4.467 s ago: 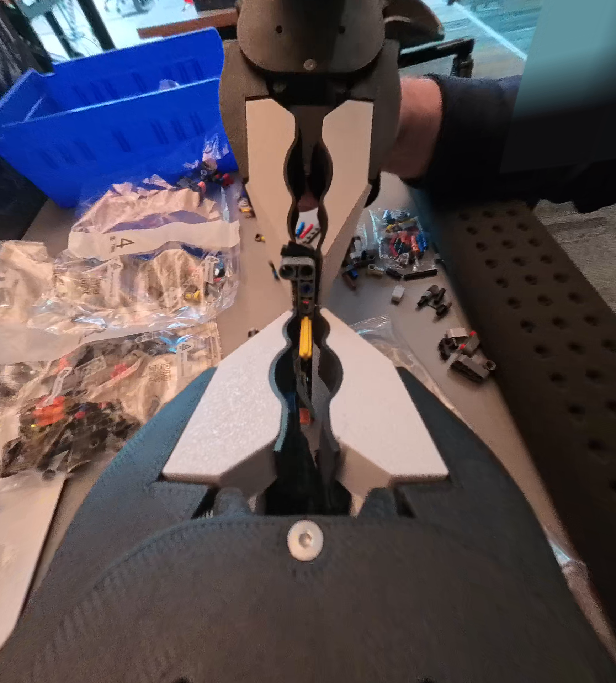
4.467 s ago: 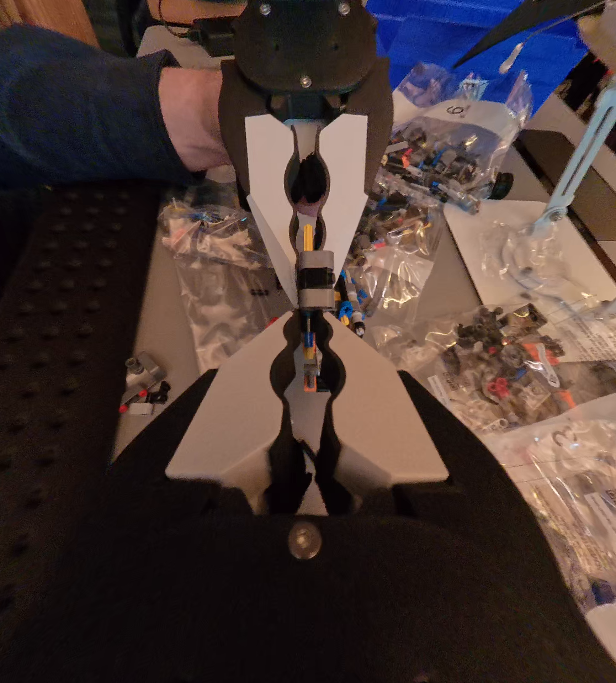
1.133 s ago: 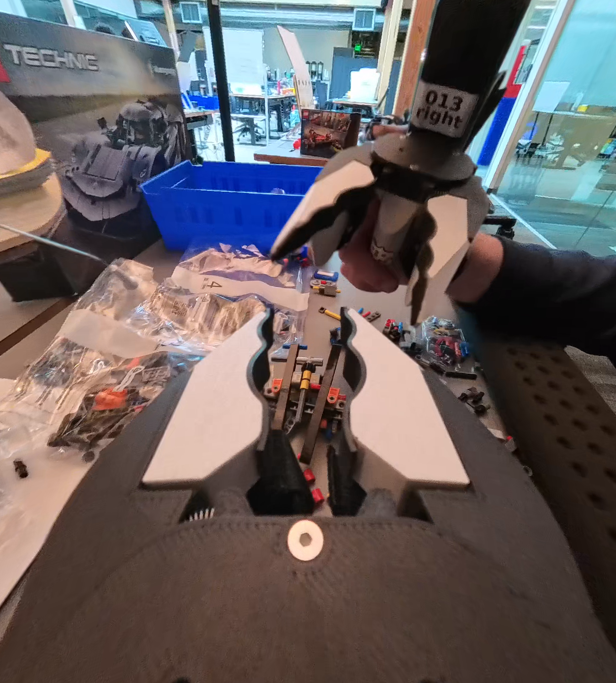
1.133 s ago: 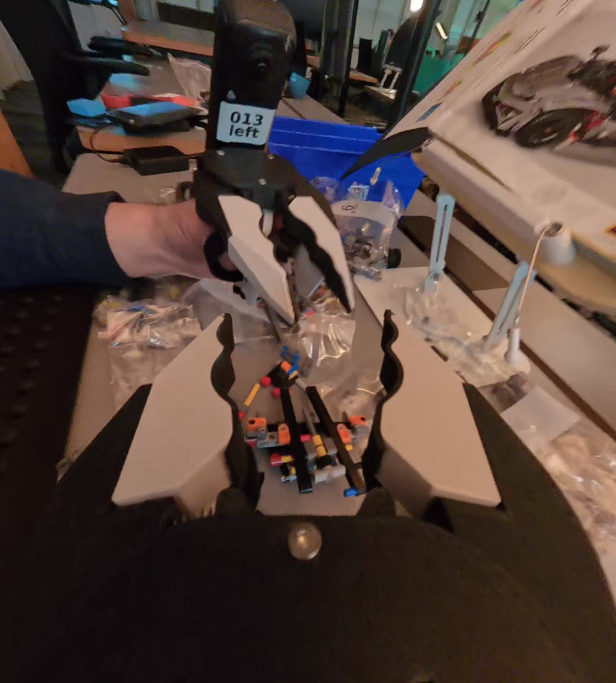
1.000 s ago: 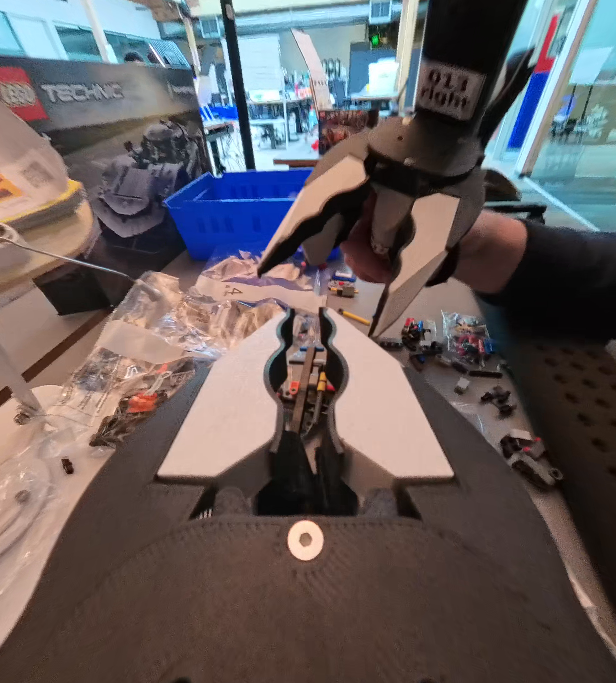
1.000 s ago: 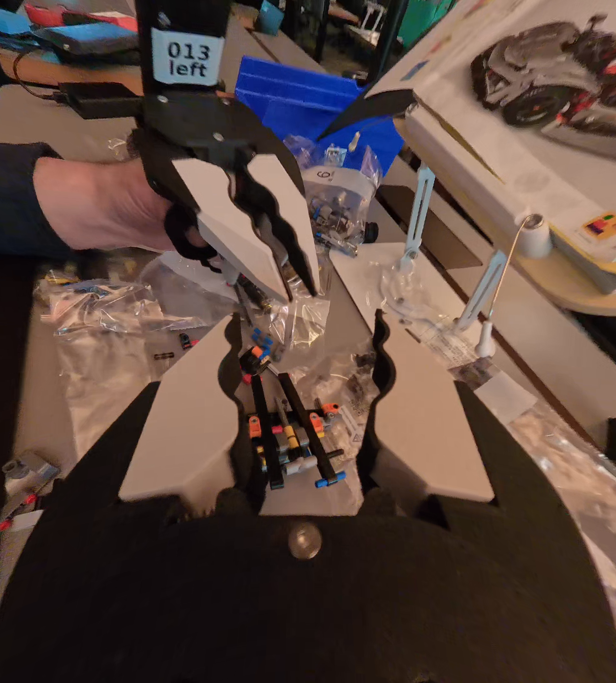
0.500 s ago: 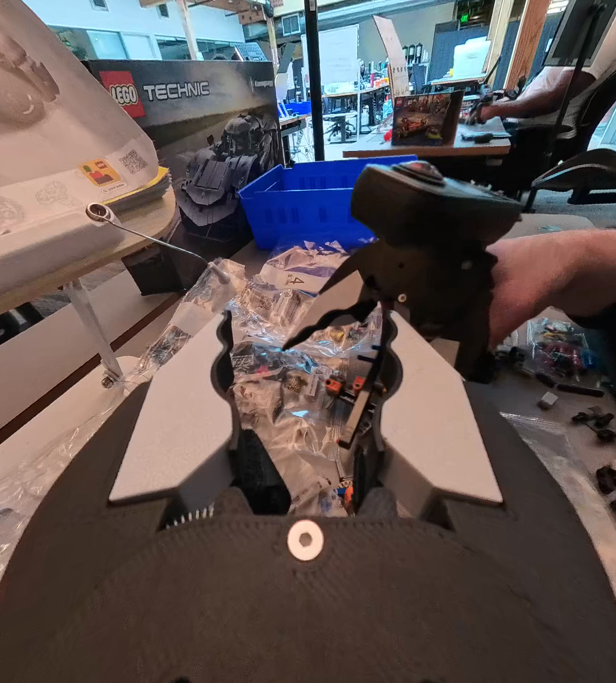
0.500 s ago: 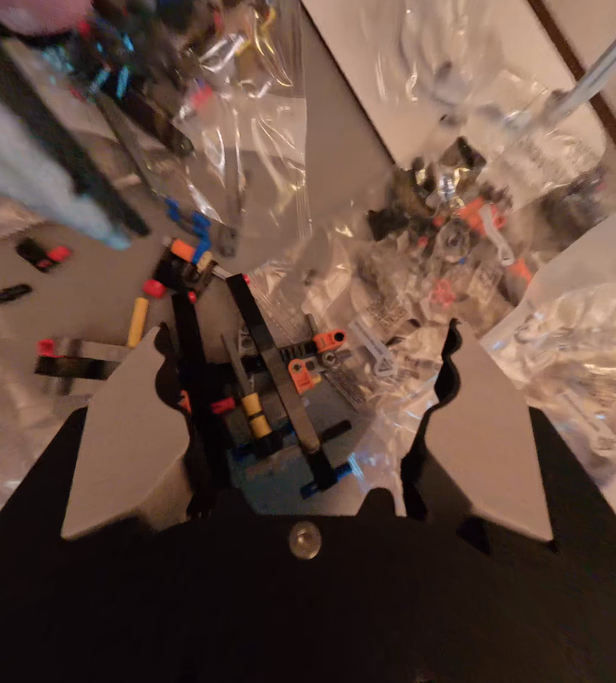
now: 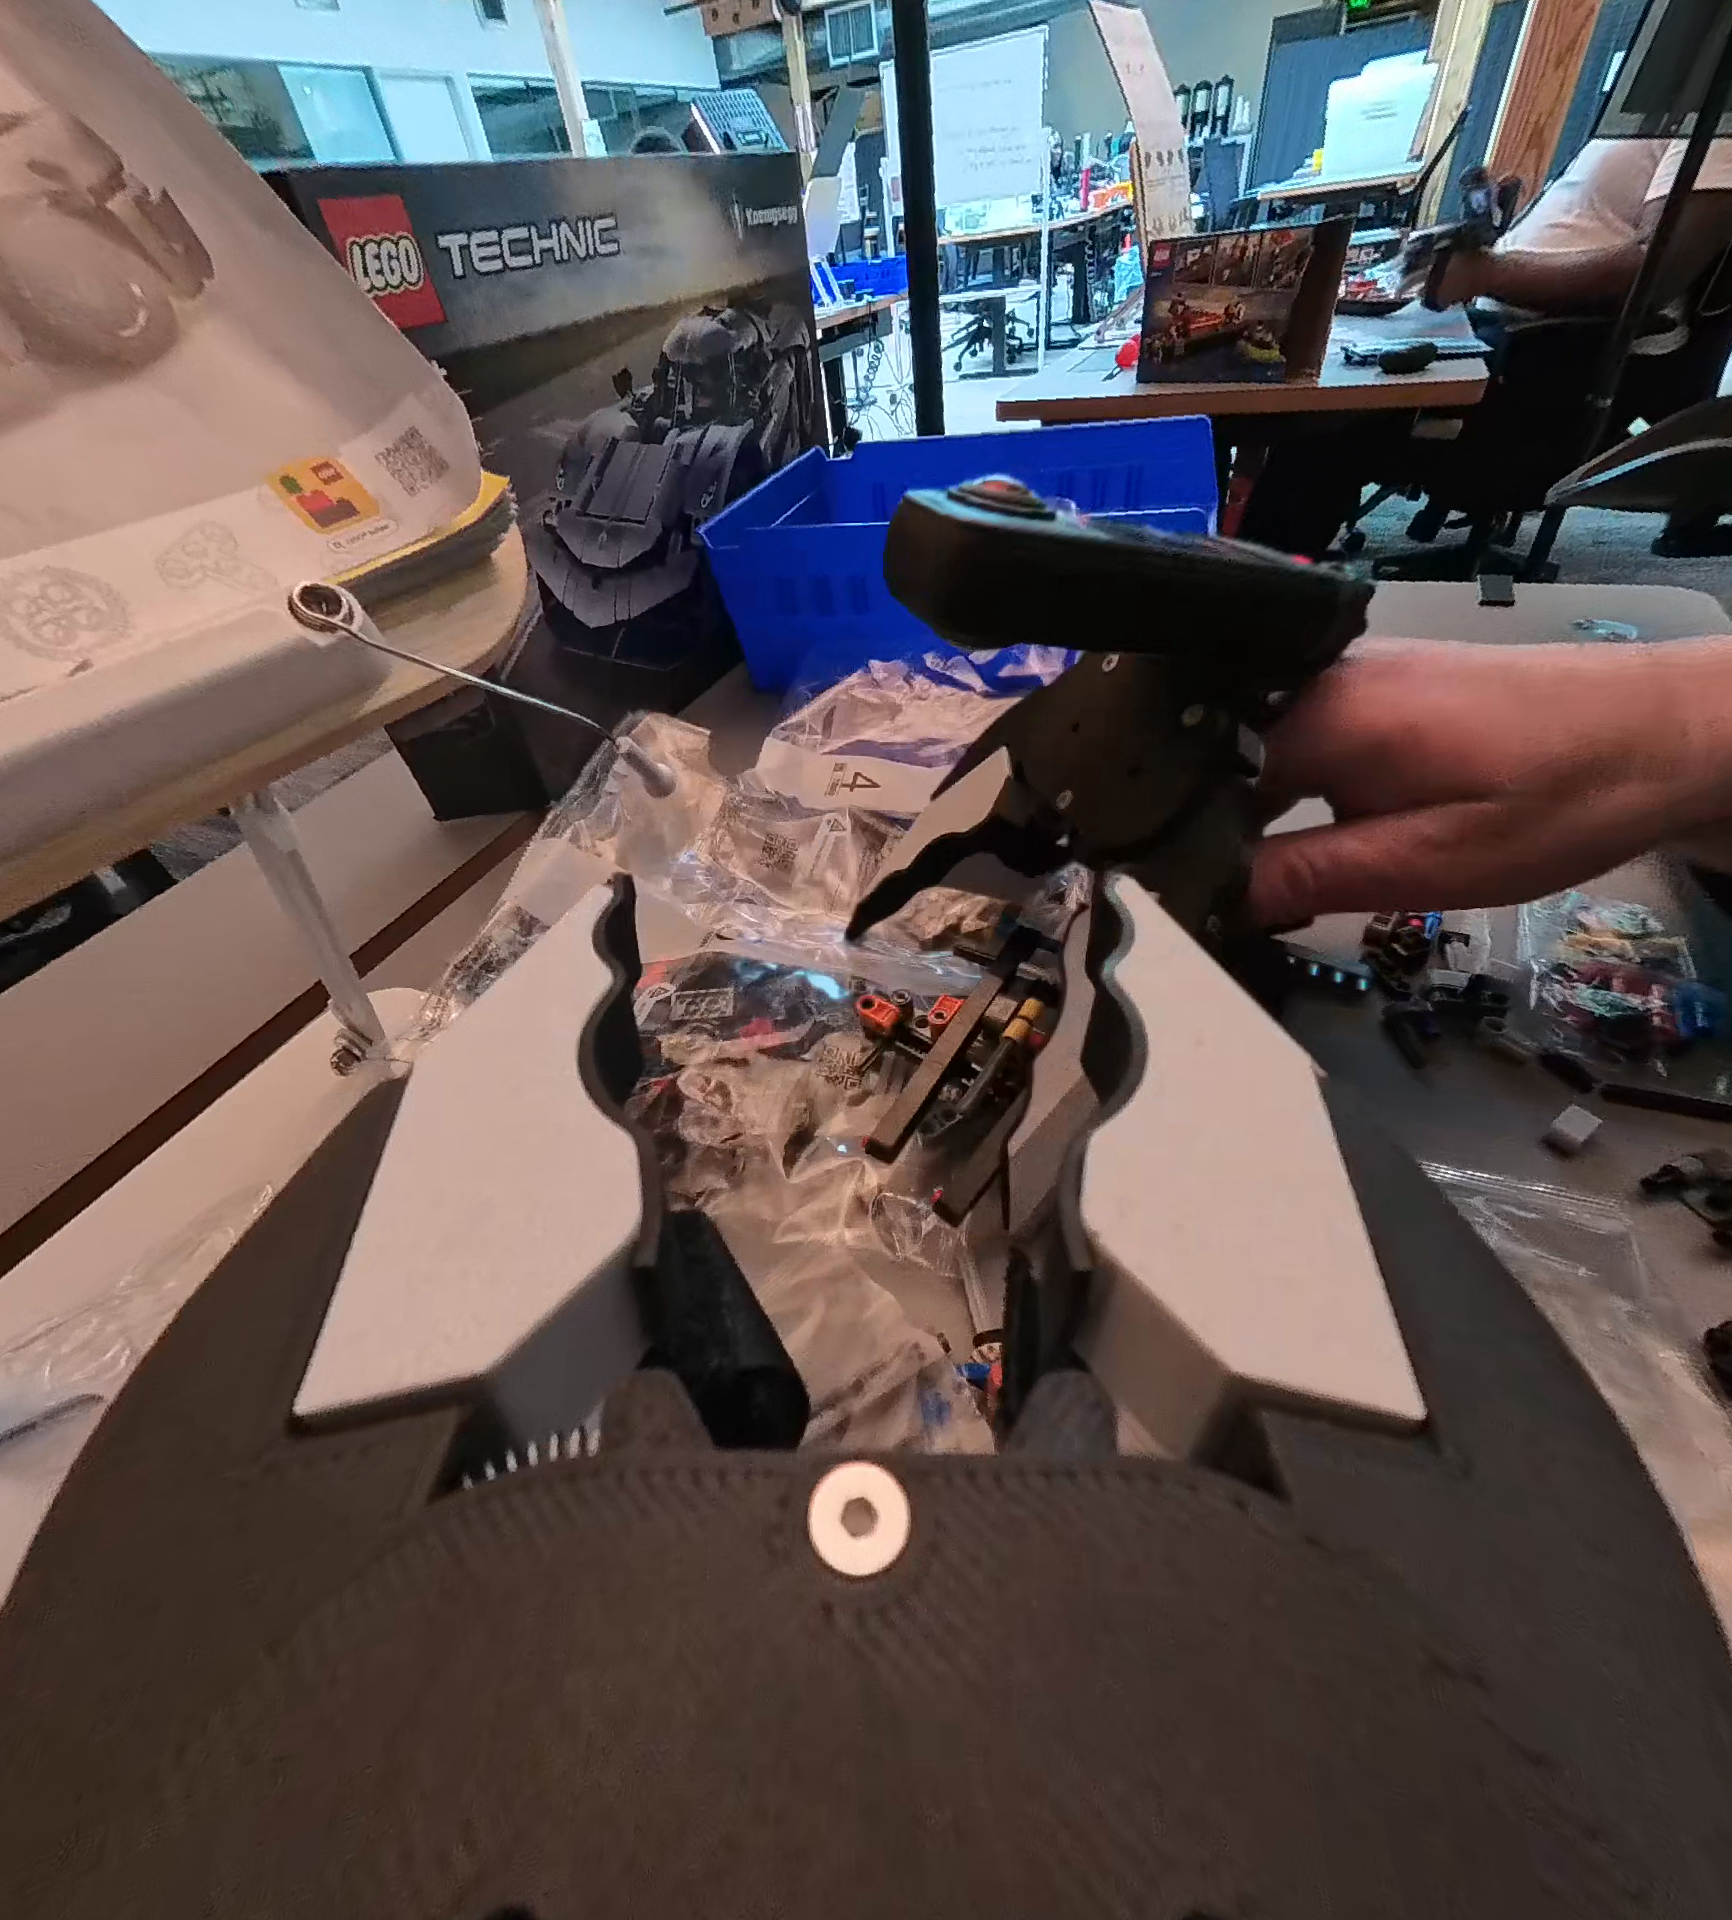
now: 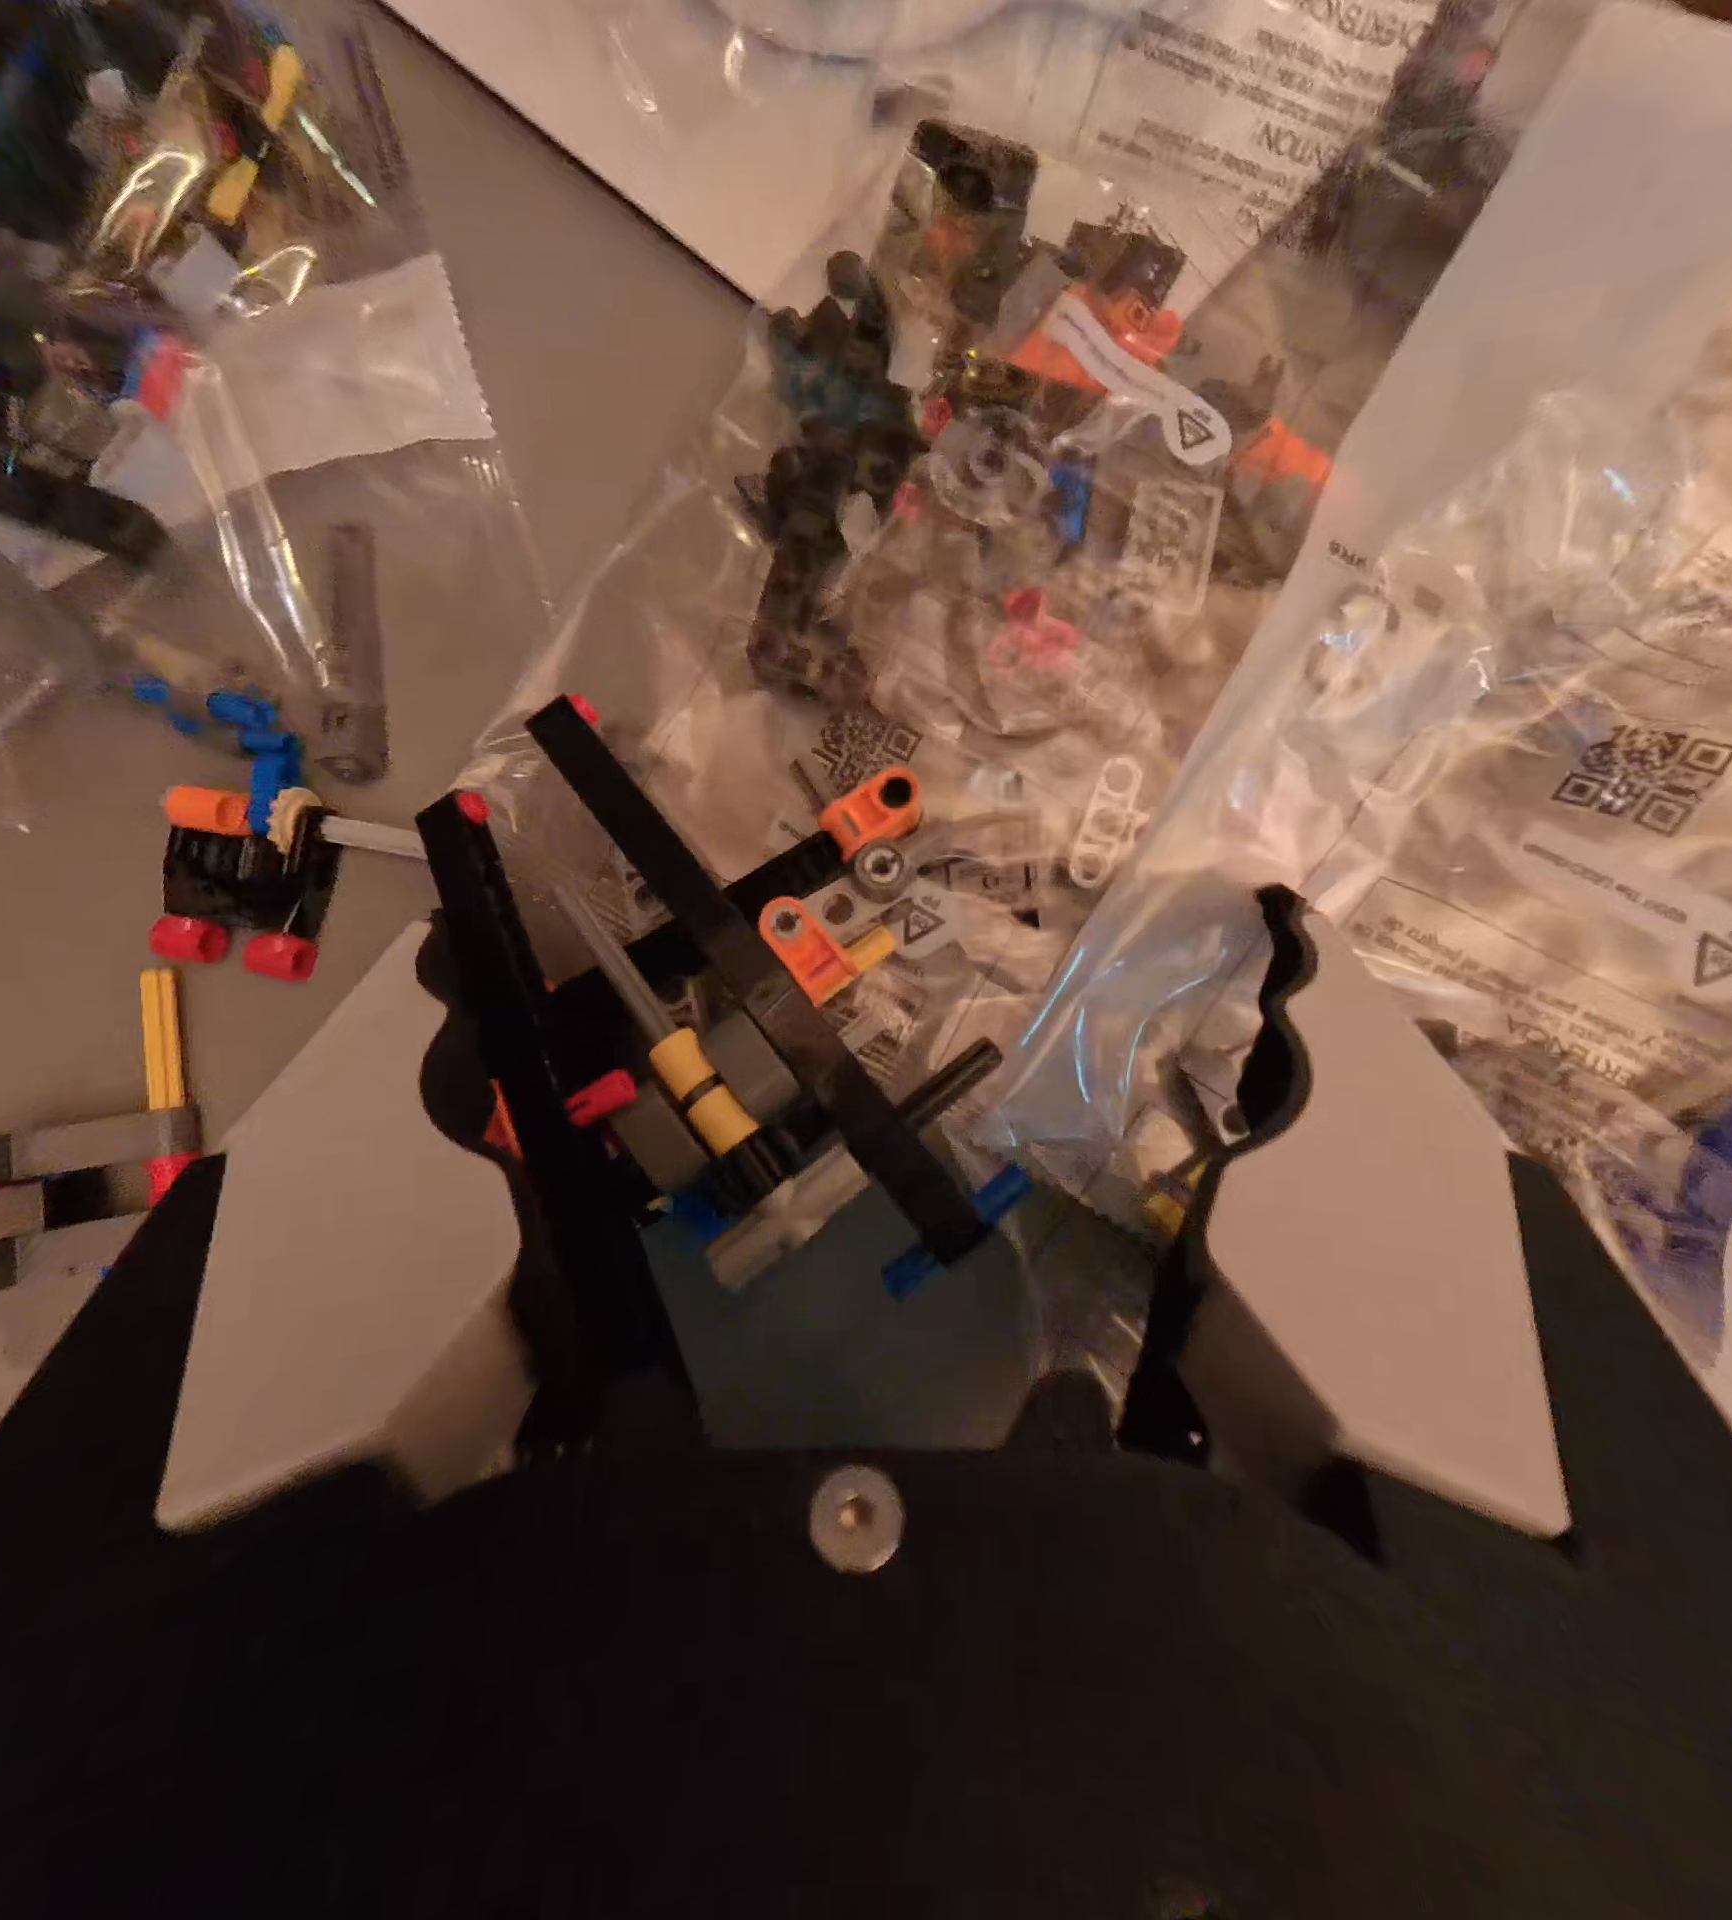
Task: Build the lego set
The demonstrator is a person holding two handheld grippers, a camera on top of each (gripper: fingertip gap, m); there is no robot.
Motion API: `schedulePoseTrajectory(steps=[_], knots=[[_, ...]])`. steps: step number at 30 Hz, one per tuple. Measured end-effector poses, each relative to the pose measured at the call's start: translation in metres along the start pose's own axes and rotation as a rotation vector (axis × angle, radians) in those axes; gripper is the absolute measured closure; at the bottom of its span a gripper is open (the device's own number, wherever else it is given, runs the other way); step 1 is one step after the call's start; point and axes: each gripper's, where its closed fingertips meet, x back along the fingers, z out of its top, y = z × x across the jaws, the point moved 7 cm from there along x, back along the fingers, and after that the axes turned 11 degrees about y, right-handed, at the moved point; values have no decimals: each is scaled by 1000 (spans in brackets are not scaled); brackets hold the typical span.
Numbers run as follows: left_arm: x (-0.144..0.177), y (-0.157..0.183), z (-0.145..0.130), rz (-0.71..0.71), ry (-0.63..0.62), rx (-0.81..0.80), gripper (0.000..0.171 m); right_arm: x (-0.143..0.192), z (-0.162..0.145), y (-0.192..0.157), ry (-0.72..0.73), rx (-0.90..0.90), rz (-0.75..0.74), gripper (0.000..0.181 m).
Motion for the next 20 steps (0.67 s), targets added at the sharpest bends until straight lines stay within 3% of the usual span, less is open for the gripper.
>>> schedulePoseTrajectory(steps=[3, 11, 20], knots=[[3, 0, 4, 15, 12, -9, 84, -1, -1, -5, 4, 9, 7, 26], [1, 6, 7, 20, -4, -48, 85, -1, -1, -5, 8, 9, 8, 26], [-18, 34, -12, -23, -186, -193, 85, -2, -1, -5, 8, 9, 8, 26]])
